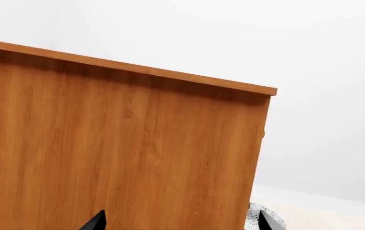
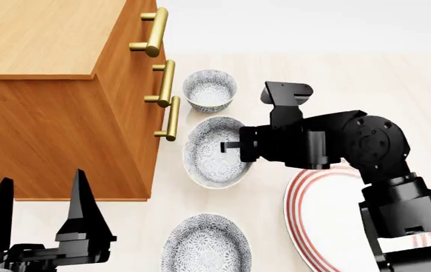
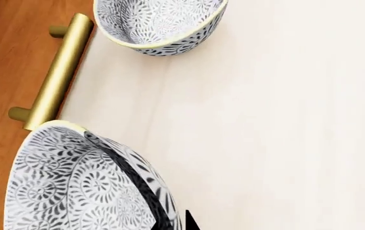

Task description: Put the bowl in the middle on the plate.

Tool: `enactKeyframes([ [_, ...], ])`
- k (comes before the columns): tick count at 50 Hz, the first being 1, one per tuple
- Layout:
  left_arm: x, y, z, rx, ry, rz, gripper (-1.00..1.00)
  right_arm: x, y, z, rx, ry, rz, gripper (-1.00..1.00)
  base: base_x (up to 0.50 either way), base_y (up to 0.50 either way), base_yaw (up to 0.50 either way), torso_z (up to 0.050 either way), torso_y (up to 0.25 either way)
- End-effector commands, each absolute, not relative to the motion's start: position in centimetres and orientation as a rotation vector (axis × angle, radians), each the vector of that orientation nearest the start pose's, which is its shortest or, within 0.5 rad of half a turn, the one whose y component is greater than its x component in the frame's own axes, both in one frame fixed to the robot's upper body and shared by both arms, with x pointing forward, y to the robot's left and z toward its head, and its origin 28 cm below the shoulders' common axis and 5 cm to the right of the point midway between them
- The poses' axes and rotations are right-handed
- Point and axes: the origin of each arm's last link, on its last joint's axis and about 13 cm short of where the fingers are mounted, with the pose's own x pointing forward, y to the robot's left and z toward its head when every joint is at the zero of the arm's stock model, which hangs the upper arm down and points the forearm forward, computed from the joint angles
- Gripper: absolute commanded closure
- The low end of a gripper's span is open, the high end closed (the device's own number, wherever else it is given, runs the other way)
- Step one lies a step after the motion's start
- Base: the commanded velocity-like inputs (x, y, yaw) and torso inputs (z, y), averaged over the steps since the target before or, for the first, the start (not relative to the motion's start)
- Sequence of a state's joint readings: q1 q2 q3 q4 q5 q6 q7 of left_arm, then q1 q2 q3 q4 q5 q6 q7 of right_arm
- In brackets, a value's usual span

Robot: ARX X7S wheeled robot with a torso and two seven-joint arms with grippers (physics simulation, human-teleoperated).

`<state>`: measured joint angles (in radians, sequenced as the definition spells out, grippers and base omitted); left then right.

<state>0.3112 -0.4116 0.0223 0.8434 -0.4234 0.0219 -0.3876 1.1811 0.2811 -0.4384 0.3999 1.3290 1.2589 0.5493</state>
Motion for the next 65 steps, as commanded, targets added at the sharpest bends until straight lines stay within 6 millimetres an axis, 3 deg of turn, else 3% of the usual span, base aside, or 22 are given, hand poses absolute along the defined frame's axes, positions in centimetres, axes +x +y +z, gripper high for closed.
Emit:
enactKeyframes([
  [1, 13.0, 23.2, 14.1, -0.167, -0.446, 0.034, -1.00, 31.7, -9.7, 25.2, 0.095, 0.662, 0.311, 1.00, 0.00, 0.00, 0.00, 0.000, 0.000],
  [9, 12.9, 23.2, 14.2, -0.166, -0.446, 0.036, -1.00, 29.2, -11.9, 27.4, 0.149, 0.613, 0.282, 1.00, 0.00, 0.00, 0.00, 0.000, 0.000],
  [16, 12.9, 23.1, 14.2, -0.162, -0.447, 0.036, -1.00, 24.8, -14.3, 29.1, 0.227, 0.558, 0.258, 1.00, 0.00, 0.00, 0.00, 0.000, 0.000],
  [25, 12.9, 23.1, 14.1, -0.158, -0.447, 0.039, -1.00, 21.2, -16.0, 29.8, 0.286, 0.499, 0.216, 1.00, 0.00, 0.00, 0.00, 0.000, 0.000],
  [39, 13.0, 23.2, 14.0, -0.154, -0.445, 0.047, -1.00, 16.7, -19.0, 27.6, 0.406, 0.451, 0.105, 1.00, 0.00, 0.00, 0.00, 0.000, 0.000],
  [65, 13.1, 23.0, 13.9, -0.148, -0.442, 0.043, -1.00, 13.8, -23.1, 24.7, 0.527, 0.415, -0.065, 1.00, 0.00, 0.00, 0.00, 0.000, 0.000],
])
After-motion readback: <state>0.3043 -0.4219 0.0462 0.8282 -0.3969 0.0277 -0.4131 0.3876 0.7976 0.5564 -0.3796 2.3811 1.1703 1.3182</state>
